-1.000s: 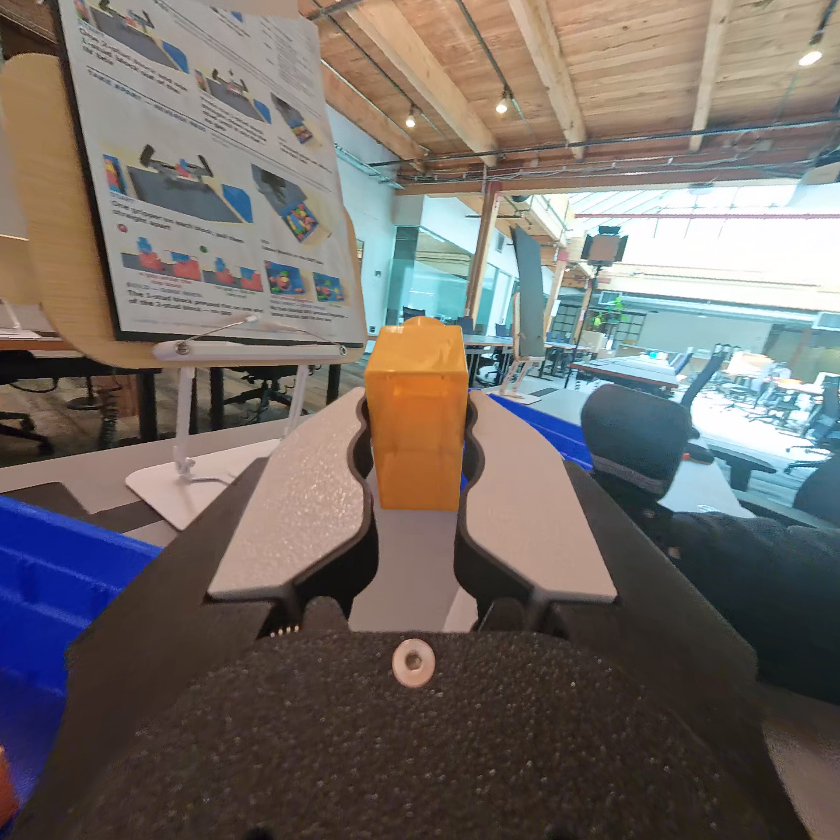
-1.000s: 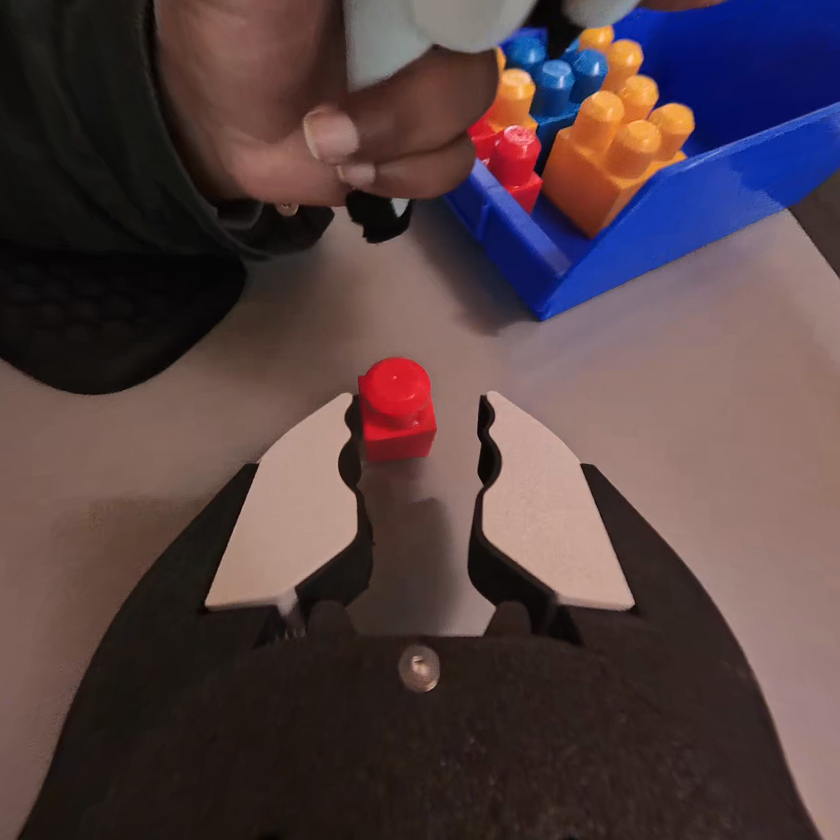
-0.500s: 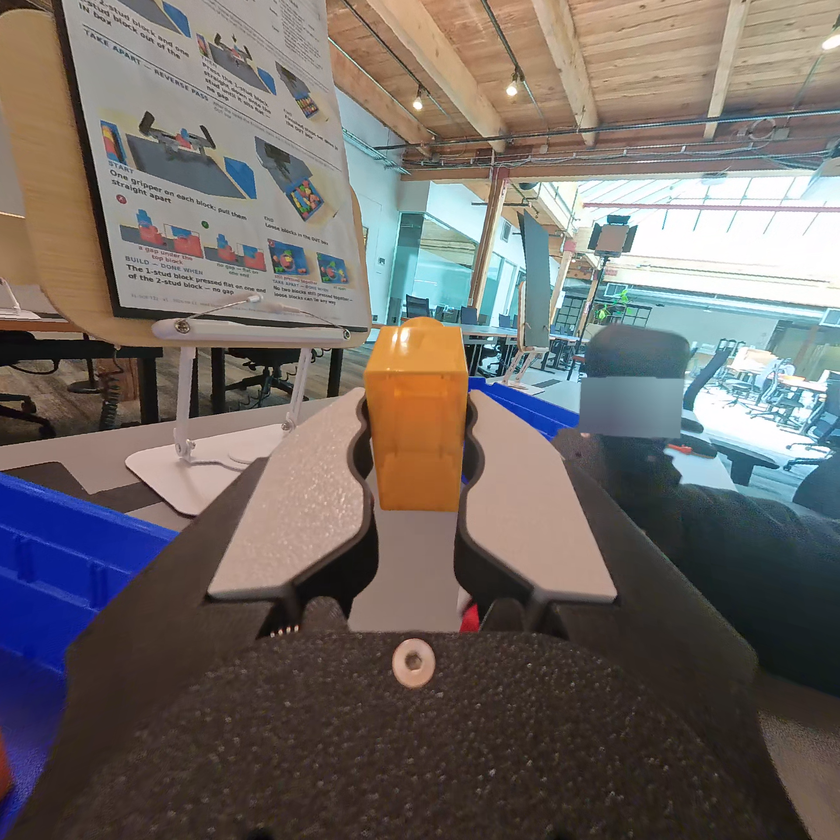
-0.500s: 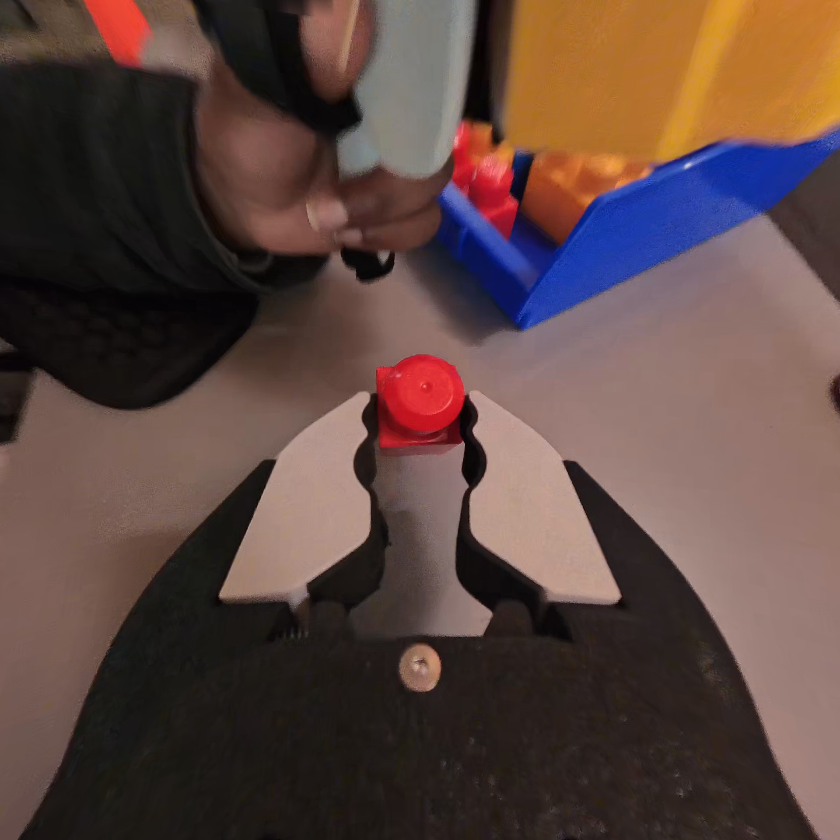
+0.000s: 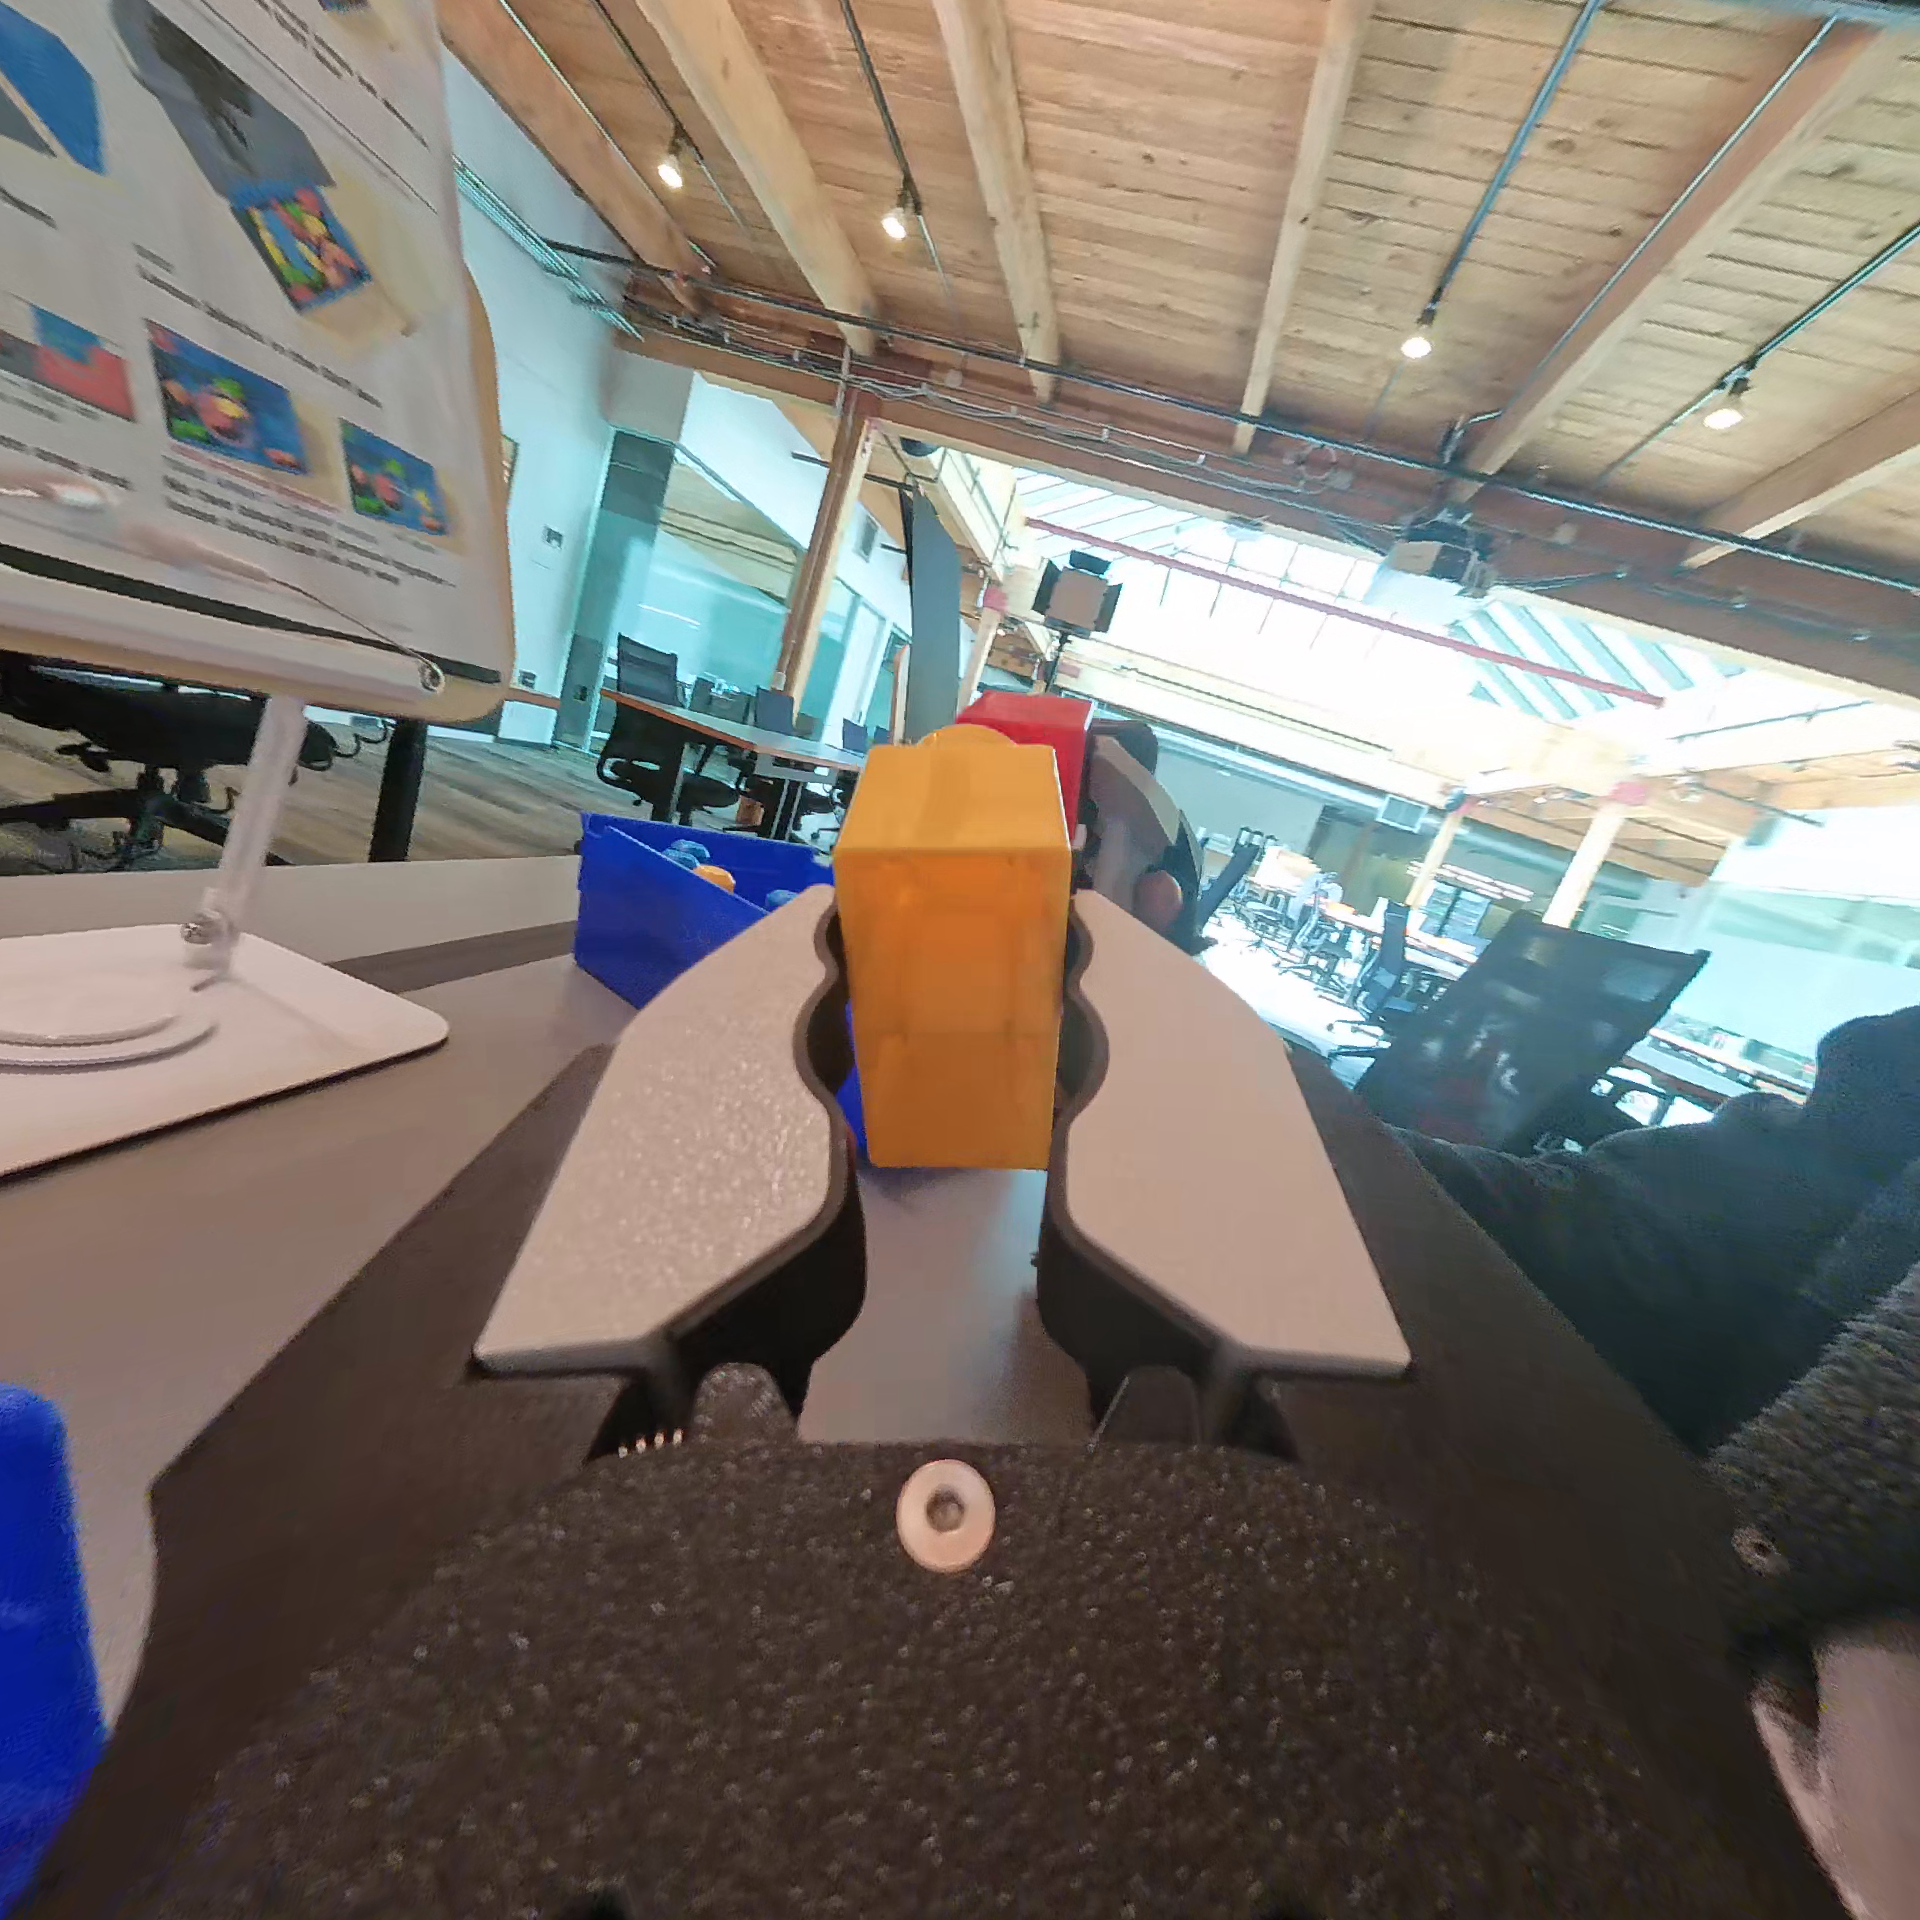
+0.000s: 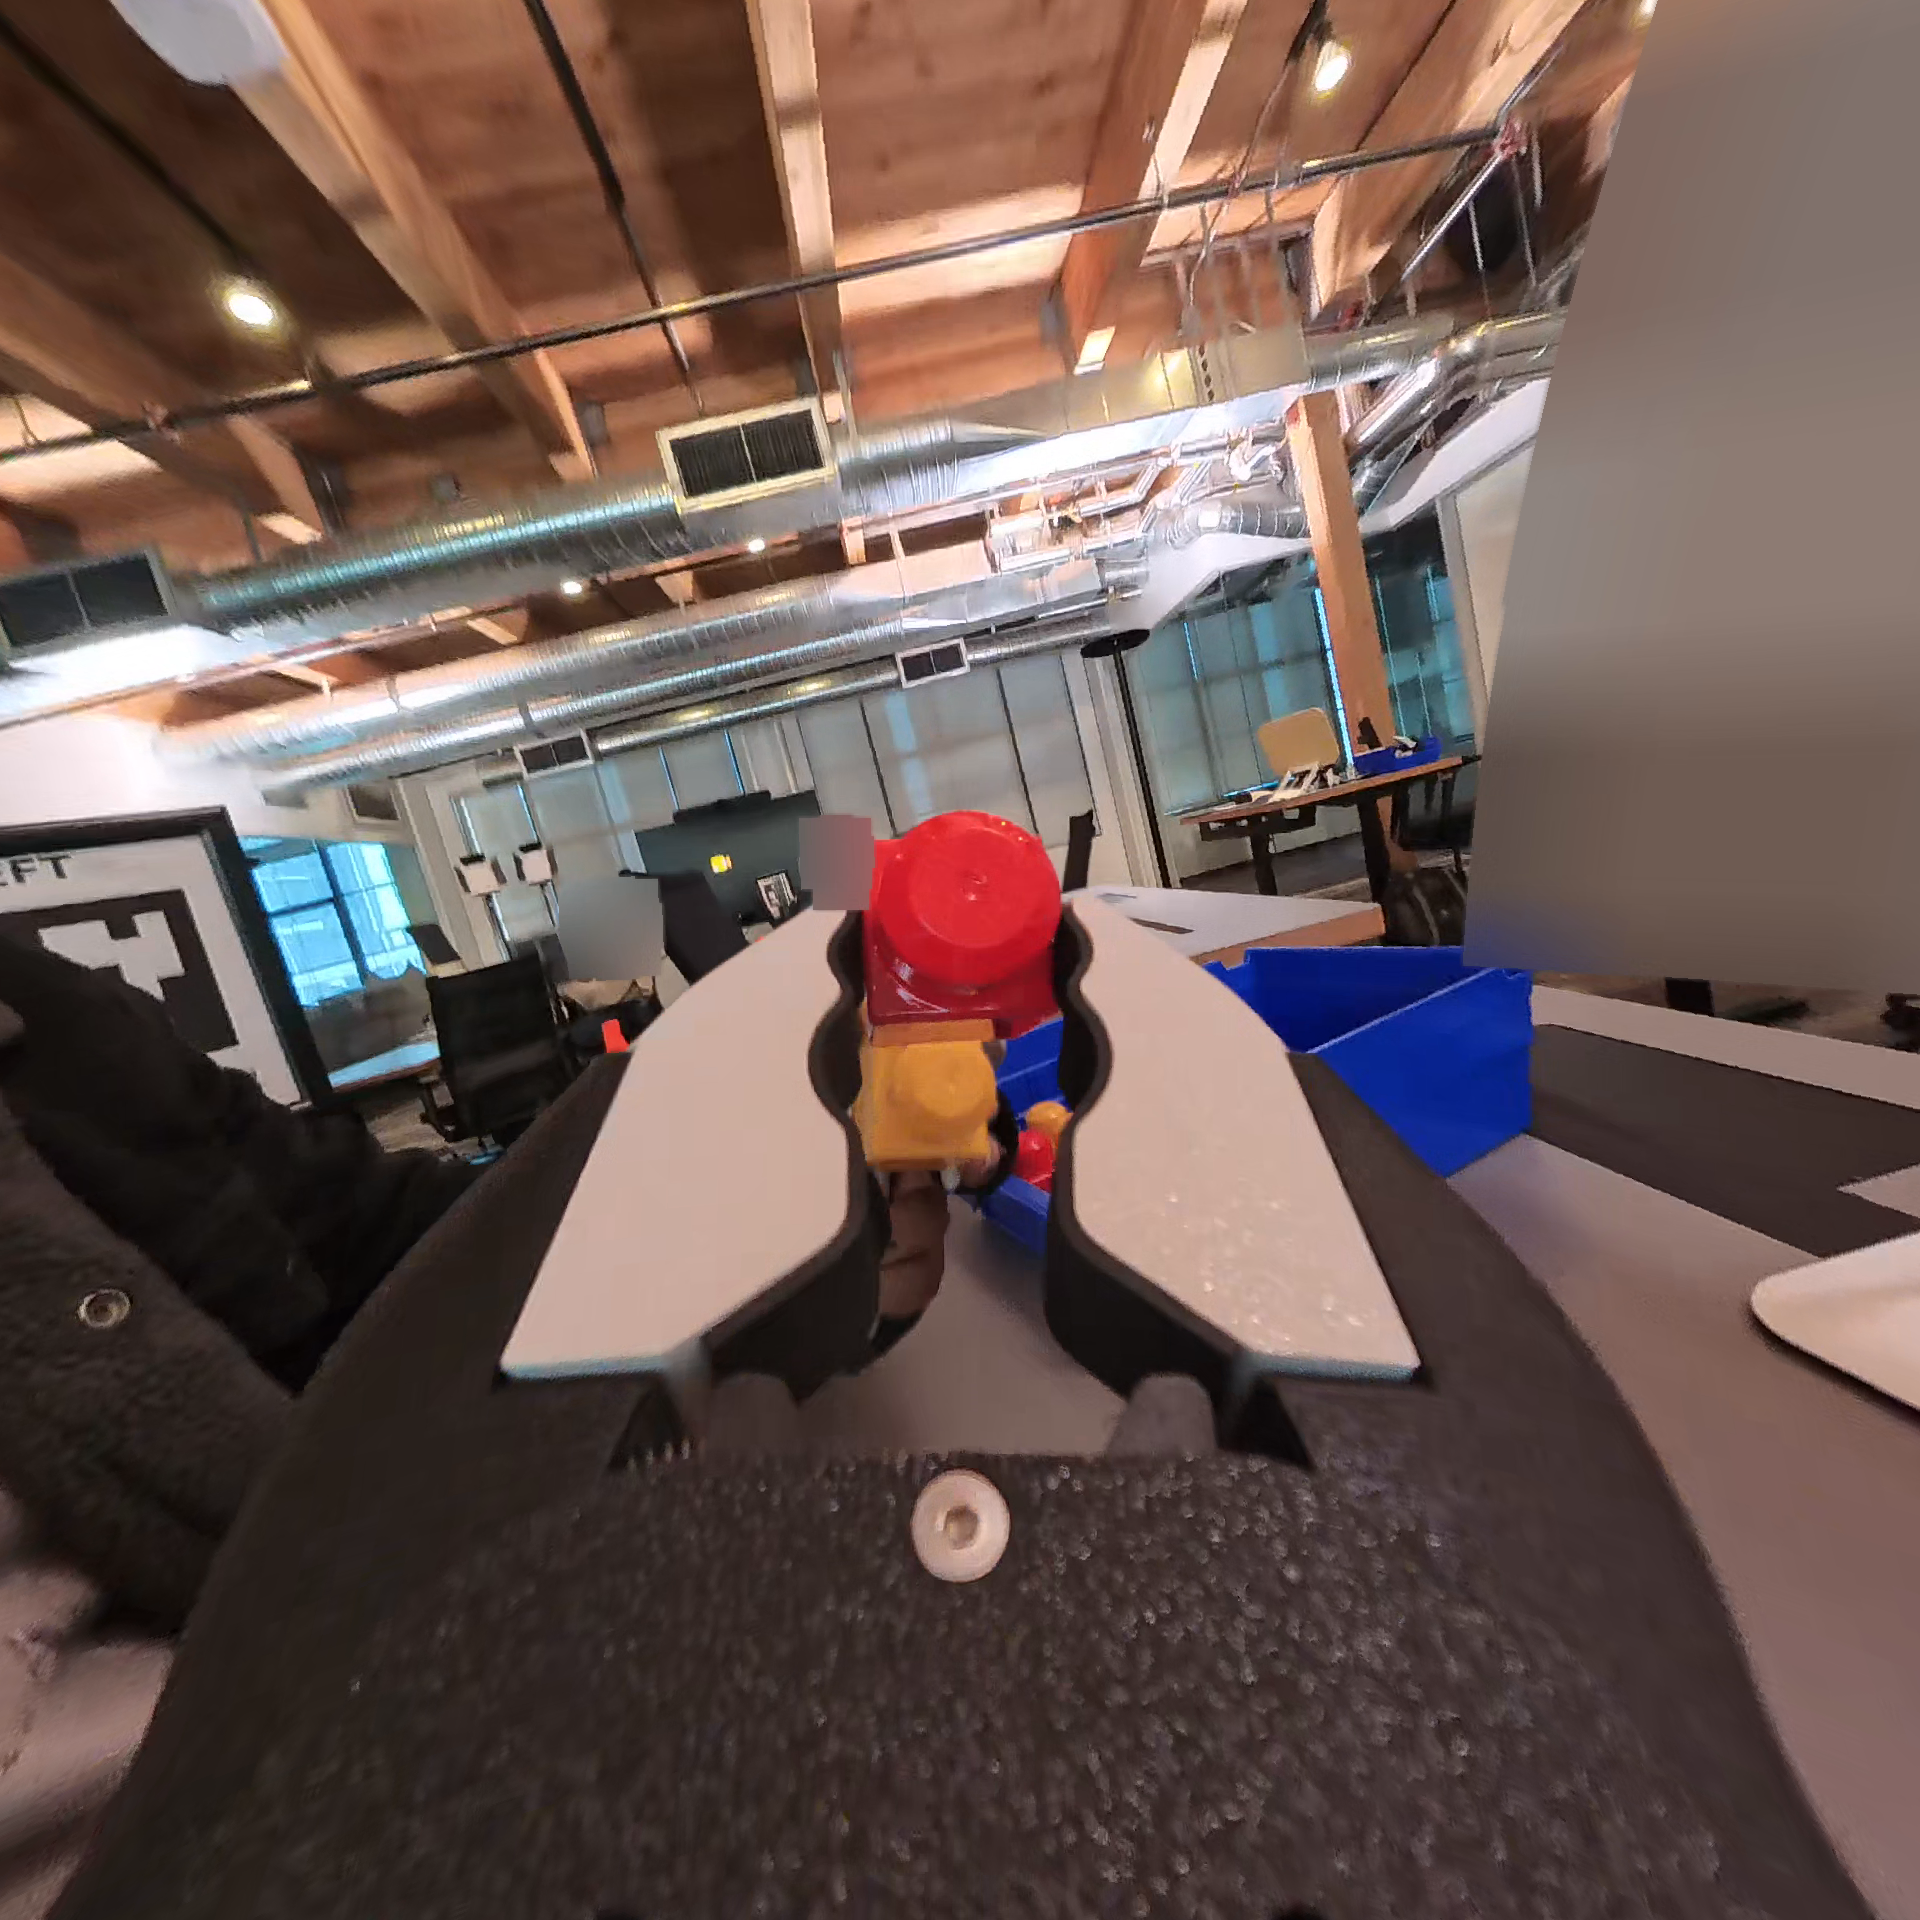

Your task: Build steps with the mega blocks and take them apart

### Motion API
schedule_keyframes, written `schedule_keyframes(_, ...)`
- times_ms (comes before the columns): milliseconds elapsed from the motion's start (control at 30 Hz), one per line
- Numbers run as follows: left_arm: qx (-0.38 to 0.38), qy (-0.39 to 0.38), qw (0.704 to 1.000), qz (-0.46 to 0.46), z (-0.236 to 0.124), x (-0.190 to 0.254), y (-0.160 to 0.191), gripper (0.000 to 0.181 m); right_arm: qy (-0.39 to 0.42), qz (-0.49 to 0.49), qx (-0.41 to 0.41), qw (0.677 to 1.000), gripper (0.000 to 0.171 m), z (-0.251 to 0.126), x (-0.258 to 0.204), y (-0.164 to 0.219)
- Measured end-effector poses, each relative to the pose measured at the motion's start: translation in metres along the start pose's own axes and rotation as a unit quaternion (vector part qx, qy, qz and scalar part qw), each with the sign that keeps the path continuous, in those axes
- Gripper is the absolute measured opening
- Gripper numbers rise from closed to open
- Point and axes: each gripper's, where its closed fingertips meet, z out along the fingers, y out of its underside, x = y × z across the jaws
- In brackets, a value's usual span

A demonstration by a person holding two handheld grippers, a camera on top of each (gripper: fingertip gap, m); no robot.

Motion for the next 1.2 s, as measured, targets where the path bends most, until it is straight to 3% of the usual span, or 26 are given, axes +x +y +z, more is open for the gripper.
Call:
schedule_keyframes(700, -0.057, 0.021, 0.998, -0.006, 0.009, 0.011, 0.029, 0.037, -0.031, 0.039, -0.097, 0.994, 0.034, 0.013, -0.008, 0.044)
schedule_keyframes(833, -0.089, 0.017, 0.996, -0.005, 0.006, 0.009, 0.036, 0.037, -0.03, 0.027, -0.163, 0.986, 0.034, 0.007, -0.007, 0.055)
schedule_keyframes(1033, -0.199, 0.025, 0.98, 0.018, 0.004, 0.01, 0.072, 0.037, -0.049, 0.022, -0.243, 0.968, 0.035, -0.008, -0.009, 0.072)
schedule_keyframes(1200, -0.222, 0.033, 0.974, 0.026, 0.005, 0.013, 0.084, 0.037, -0.062, 0.014, -0.279, 0.958, 0.035, -0.018, -0.011, 0.079)
